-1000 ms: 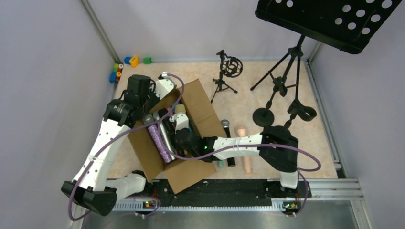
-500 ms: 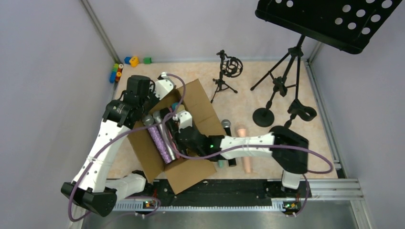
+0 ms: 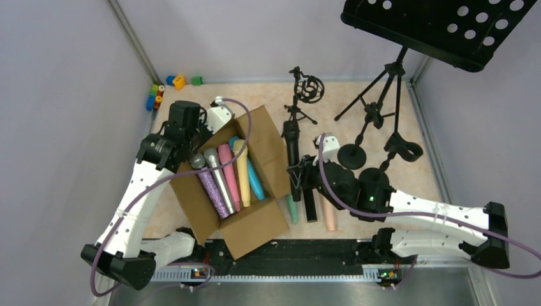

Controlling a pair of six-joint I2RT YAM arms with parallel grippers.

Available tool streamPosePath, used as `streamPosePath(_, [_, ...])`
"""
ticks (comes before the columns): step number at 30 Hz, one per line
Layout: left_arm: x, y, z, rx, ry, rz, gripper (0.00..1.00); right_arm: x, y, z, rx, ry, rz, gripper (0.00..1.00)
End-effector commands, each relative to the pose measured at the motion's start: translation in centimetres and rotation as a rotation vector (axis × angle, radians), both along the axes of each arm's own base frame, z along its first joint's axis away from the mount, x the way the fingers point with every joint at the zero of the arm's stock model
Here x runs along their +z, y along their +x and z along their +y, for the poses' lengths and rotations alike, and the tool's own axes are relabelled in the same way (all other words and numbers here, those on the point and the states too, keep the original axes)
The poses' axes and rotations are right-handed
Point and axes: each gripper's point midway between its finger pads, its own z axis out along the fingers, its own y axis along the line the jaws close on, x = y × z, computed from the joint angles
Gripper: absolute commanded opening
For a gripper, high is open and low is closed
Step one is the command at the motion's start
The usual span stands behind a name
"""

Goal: Attach the microphones to the stand

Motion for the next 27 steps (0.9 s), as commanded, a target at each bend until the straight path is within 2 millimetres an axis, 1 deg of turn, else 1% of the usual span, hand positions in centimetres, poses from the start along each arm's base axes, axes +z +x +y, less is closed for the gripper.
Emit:
streamPosePath(1, [2.9,0.8,-0.6,0.001,-0.065,-0.117,0.00,-8.0,1.4,-6.2,-0.159,-0.212,0.133,0.00])
streamPosePath(4, [2.9,0.7,-0.6,0.002,-0.066,-0.115,0.00,-11.4,2.4,-9.4,-0.251,-0.310,0.213,0.00])
streamPosePath(5, [3.0,0.7,-0.6,0.000,-0.067,-0.116,0.00,-12.2,2.6,-10.2,-0.275,-0.335,0.232,0.00])
streamPosePath(7, [2.9,0.7,-0.6,0.000,-0.068,-0.115,0.00,-13.4,3.1,-11.4,-0.312,-0.381,0.249,0.00])
streamPosePath(12, [2.8,0.6,-0.7,0.000,-0.071,-0.111,0.00,-16.6,4.4,-14.7,-0.408,-0.472,0.356,0.00])
streamPosePath(15, [2.8,0.6,-0.7,0.000,-0.075,-0.112,0.00,-18.3,4.7,-15.5,-0.424,-0.535,0.388,0.00])
streamPosePath(17, [2.8,0.6,-0.7,-0.001,-0.074,-0.110,0.00,-19.4,4.8,-15.7,-0.417,-0.570,0.420,0.00])
streamPosePath(20, [2.8,0.6,-0.8,-0.005,-0.078,-0.112,0.00,-20.7,4.9,-15.1,-0.368,-0.580,0.447,0.00])
streamPosePath(22, [2.8,0.6,-0.8,-0.004,-0.077,-0.111,0.00,-21.4,4.9,-15.1,-0.367,-0.594,0.464,0.00])
streamPosePath(25, [2.9,0.6,-0.9,-0.007,-0.080,-0.115,0.00,-22.2,4.9,-15.3,-0.368,-0.620,0.485,0.07])
streamPosePath(27, [2.9,0.6,-0.8,-0.006,-0.081,-0.117,0.00,-22.5,4.9,-15.4,-0.373,-0.625,0.492,0.16])
